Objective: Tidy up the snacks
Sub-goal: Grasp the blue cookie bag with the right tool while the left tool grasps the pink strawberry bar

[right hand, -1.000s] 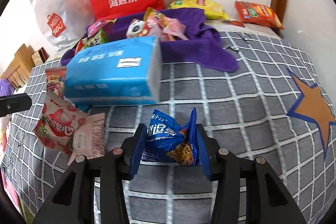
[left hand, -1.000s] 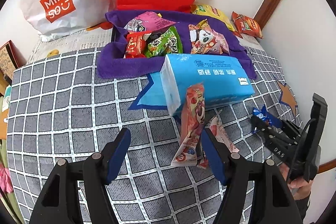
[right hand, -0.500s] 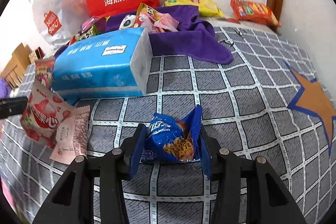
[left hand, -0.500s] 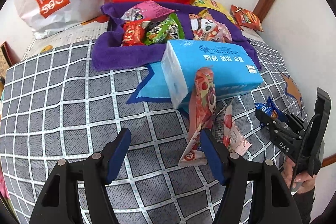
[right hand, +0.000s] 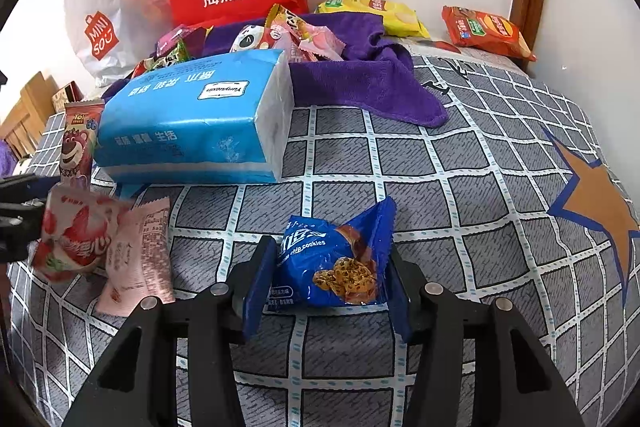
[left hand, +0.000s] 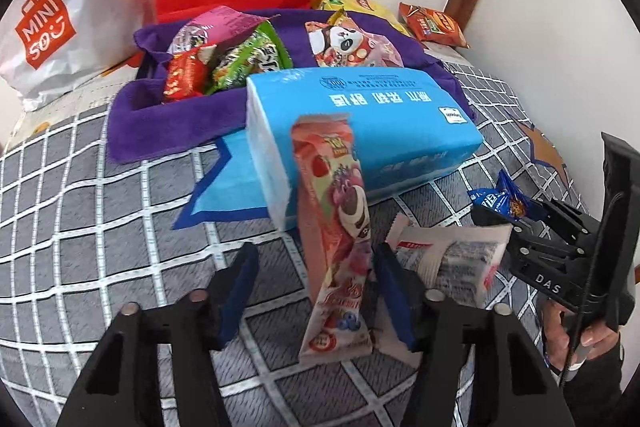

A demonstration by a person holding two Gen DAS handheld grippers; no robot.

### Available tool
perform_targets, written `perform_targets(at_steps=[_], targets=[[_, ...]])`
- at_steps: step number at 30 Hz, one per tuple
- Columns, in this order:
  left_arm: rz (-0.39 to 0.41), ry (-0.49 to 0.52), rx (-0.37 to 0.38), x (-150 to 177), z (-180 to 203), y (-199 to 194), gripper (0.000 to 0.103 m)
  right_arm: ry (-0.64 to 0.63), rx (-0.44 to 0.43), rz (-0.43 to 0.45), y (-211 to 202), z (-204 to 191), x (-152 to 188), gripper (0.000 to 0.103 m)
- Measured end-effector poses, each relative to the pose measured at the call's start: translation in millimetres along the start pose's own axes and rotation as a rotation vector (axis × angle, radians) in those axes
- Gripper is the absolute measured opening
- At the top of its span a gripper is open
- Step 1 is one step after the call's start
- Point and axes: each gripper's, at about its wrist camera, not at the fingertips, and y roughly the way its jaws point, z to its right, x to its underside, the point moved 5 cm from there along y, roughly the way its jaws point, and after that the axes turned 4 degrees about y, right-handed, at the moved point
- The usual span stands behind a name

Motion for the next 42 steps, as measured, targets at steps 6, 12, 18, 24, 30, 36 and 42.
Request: perform_targets(at_steps=[6, 12, 18, 24, 30, 36, 42], targets=[[0.068, 0.013, 0.035, 4.0, 4.7, -8.8, 0.021, 0.012, -0.015, 0.001, 0.2, 1.7, -0.7, 0.053], [0.093, -0.002, 0.009, 11.1, -0.4, -12.0, 0.02, 0.009, -0.012, -0.001, 0.4, 1.8, -0.9, 0.053], [0.108, -0.025, -0.006, 12.7, -3.6, -9.1, 0.025, 0.011, -0.016, -0.009, -1.2, 2.7, -2.2, 0.053], [0.154, -0.018, -0.035, 14.3, -4.8, -17.1, 0.019, -0.009, 0.003, -0.019, -1.7, -0.6, -1.7, 0.053], [0.166, -0.033, -0.028, 12.6, -6.8, -17.9, 0.018, 0.017, -0.023, -0.013, -3.1, 2.5, -1.0, 0.051], [0.149, -0.074, -0.014, 11.3, -10.3, -25.1, 0.017, 0.055, -0.054, -0.006, -7.4, 7.8, -3.3, 0.044], [0.162, -0.098, -0.038, 13.1, -5.0, -50.5, 0.017, 0.081, -0.09, 0.023, -30.5, 10.1, -1.3, 0.043]])
